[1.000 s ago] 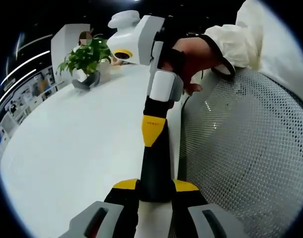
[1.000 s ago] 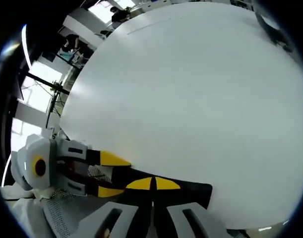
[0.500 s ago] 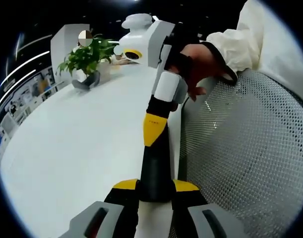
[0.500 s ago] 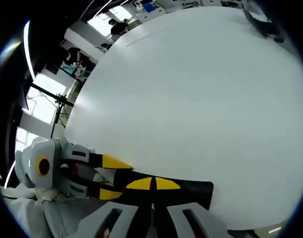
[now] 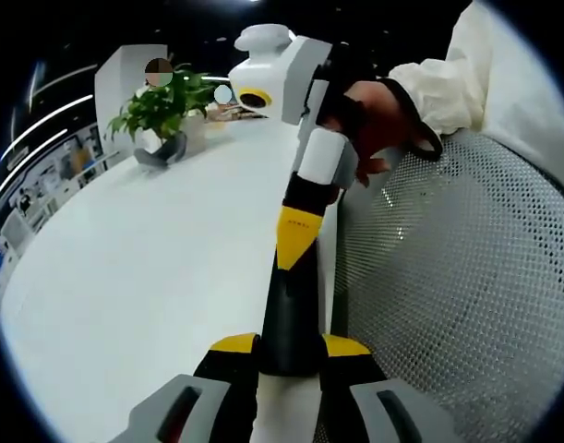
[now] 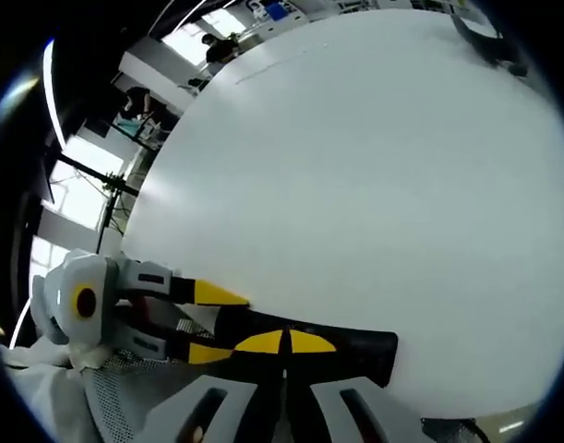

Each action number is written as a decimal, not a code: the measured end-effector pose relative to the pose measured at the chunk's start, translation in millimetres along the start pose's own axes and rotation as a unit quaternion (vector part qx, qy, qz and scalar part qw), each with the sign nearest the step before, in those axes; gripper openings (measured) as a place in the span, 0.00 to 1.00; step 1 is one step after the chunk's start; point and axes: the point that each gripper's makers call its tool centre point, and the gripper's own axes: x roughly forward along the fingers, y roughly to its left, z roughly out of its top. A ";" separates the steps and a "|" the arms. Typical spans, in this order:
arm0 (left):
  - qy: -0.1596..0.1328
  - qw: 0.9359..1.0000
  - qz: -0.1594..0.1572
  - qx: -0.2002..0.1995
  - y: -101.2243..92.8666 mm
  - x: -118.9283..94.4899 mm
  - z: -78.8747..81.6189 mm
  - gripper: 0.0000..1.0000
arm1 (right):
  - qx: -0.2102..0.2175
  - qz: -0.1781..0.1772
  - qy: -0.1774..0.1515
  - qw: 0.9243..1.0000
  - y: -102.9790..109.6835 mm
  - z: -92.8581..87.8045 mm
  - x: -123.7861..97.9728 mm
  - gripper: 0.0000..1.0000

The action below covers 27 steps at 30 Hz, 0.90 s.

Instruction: Press the specified remote control buttons in sequence, fully releasing each button before pressing the next.

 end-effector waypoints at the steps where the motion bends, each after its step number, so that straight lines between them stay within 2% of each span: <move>1: 0.000 1.000 0.000 0.000 0.0 0.0 -0.1 0.24 | -0.004 -0.001 0.001 1.000 -0.6 0.3 0.3 0.00; 10: 0.000 1.000 -0.001 0.000 -0.6 0.3 0.0 0.25 | -0.021 -0.008 0.006 1.000 2.4 -2.7 -0.2 0.00; 14: -0.001 1.000 -0.003 0.001 -1.4 0.5 0.5 0.25 | -0.001 -0.004 0.010 1.000 0.6 -4.8 -0.7 0.00; 18: 0.003 1.000 -0.003 0.001 -1.4 0.7 0.6 0.25 | 0.000 -0.003 0.016 1.000 1.3 -6.4 -1.7 0.00; 23: 0.004 1.000 -0.003 -0.002 -1.2 0.3 0.3 0.25 | -0.008 -0.009 0.022 1.000 4.8 -10.2 -2.0 0.00; 27: 0.004 1.000 -0.003 -0.002 -1.2 0.2 0.1 0.25 | -0.036 -0.025 0.022 0.999 4.8 -10.4 -0.9 0.00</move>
